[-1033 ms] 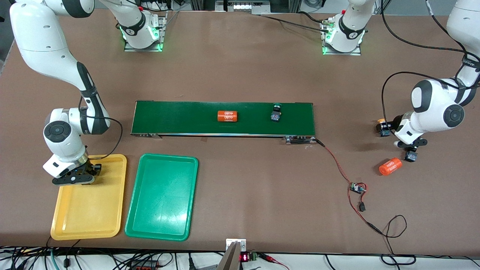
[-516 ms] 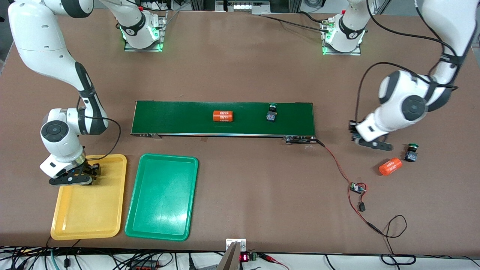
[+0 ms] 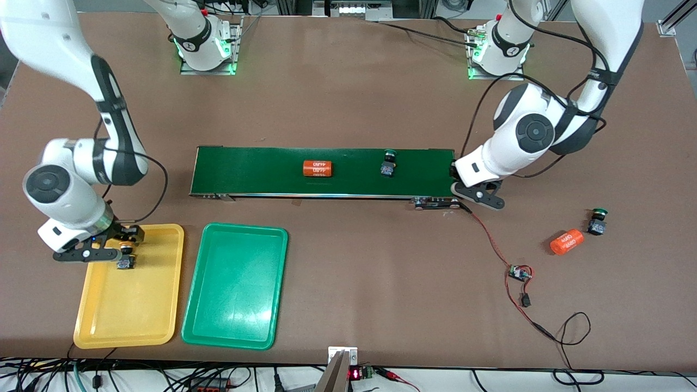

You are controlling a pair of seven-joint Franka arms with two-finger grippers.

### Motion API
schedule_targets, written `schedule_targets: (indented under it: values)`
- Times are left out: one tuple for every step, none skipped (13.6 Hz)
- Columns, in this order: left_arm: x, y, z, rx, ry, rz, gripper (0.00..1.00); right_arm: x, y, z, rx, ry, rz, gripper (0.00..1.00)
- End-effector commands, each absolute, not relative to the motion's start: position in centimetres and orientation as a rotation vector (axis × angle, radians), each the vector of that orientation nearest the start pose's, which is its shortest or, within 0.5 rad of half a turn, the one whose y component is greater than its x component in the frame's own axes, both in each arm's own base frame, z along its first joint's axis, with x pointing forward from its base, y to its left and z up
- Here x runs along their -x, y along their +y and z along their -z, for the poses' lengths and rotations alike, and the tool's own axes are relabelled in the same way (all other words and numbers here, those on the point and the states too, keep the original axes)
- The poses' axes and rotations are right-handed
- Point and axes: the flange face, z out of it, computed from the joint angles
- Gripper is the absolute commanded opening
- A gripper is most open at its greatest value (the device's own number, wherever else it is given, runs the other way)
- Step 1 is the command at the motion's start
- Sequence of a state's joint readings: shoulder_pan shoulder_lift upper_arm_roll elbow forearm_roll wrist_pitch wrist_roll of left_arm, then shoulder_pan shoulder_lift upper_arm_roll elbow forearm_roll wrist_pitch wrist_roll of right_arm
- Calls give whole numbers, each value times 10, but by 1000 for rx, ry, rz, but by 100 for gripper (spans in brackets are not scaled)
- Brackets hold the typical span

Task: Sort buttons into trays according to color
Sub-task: 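Place the green button on the belt while the right gripper returns to the belt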

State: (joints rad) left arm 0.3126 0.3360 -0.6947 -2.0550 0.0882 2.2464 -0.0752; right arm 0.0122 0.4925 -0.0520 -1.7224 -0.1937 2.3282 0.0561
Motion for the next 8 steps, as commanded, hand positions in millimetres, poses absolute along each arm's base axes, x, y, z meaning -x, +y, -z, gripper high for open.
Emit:
schedule_targets:
  values:
    - [-542, -217, -296, 3261, 480, -222, 0, -655, -2, -351, 3218, -9, 105, 100]
    - [-539, -221, -292, 3265, 451, -243, 0, -651, 10, -361, 3191, 4, 75, 100]
    - [-532, -235, -288, 3261, 448, -264, 0, -645, 19, -372, 3172, 21, 35, 100]
    - [-525, -241, -281, 3259, 421, -291, 0, -639, 26, -380, 3161, 46, -2, 100]
    - [-520, -249, -278, 3256, 403, -306, 0, -633, 34, -391, 3151, 67, -25, 100]
    - [-515, -256, -274, 3253, 403, -323, 0, -627, 41, -399, 3148, 72, -51, 100]
    - [-512, -255, -269, 3250, 387, -345, 1, -621, 50, -407, 3136, 65, -67, 100]
    - [-508, -255, -264, 3245, 384, -364, 3, -614, 56, -410, 3128, 63, -95, 100]
